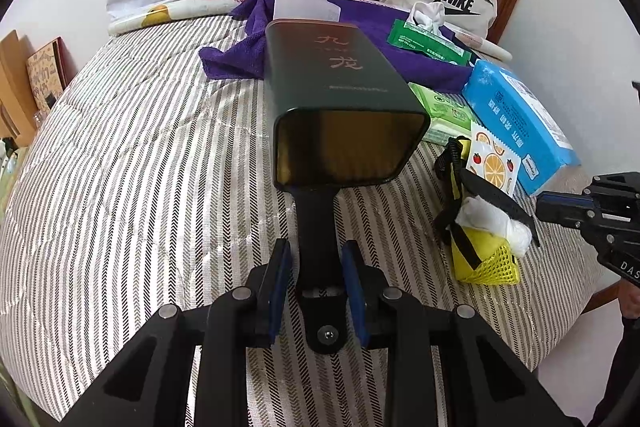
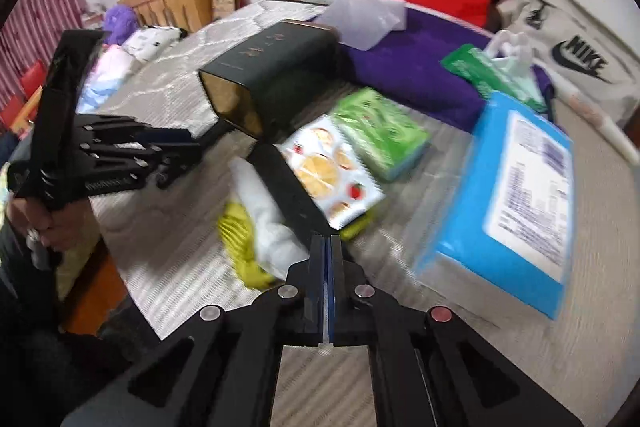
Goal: Organize soft objects
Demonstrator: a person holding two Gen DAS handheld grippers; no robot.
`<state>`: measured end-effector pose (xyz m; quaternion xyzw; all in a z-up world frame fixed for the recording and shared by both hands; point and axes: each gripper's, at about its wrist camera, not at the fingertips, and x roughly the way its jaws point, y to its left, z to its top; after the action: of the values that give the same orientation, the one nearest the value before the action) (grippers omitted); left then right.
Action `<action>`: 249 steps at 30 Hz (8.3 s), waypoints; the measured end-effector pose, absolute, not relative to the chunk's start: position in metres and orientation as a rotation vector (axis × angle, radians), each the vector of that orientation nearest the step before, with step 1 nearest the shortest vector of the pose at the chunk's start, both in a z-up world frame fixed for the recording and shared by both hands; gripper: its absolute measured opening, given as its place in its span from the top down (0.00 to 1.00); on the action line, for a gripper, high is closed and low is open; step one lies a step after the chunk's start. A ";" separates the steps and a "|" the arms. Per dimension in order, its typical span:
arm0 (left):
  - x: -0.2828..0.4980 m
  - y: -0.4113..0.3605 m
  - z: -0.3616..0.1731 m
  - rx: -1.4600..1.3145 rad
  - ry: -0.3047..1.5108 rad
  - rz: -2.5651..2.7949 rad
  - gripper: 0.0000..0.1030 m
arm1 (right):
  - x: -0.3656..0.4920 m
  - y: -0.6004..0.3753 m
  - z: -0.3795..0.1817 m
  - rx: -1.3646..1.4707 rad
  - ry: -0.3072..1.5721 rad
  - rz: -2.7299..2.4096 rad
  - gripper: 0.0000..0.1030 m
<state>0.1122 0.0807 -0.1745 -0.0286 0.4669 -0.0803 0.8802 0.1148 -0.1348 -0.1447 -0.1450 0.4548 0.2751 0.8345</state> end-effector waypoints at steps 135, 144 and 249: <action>0.294 0.060 -0.062 -0.141 0.866 -0.208 0.81 | 0.279 -0.200 -0.052 -0.089 0.789 0.373 0.97; 0.337 0.055 -0.082 -0.181 0.942 -0.235 0.81 | 0.334 -0.190 -0.073 -0.053 0.889 0.465 0.97; 0.100 0.038 -0.119 -0.040 0.885 -0.295 0.72 | 0.089 -0.160 -0.120 -0.144 0.823 0.475 0.41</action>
<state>0.0996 0.0376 -0.1190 -0.0192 0.4264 -0.1420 0.8931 0.0890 -0.1603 -0.1202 -0.0691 0.3959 0.2286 0.8867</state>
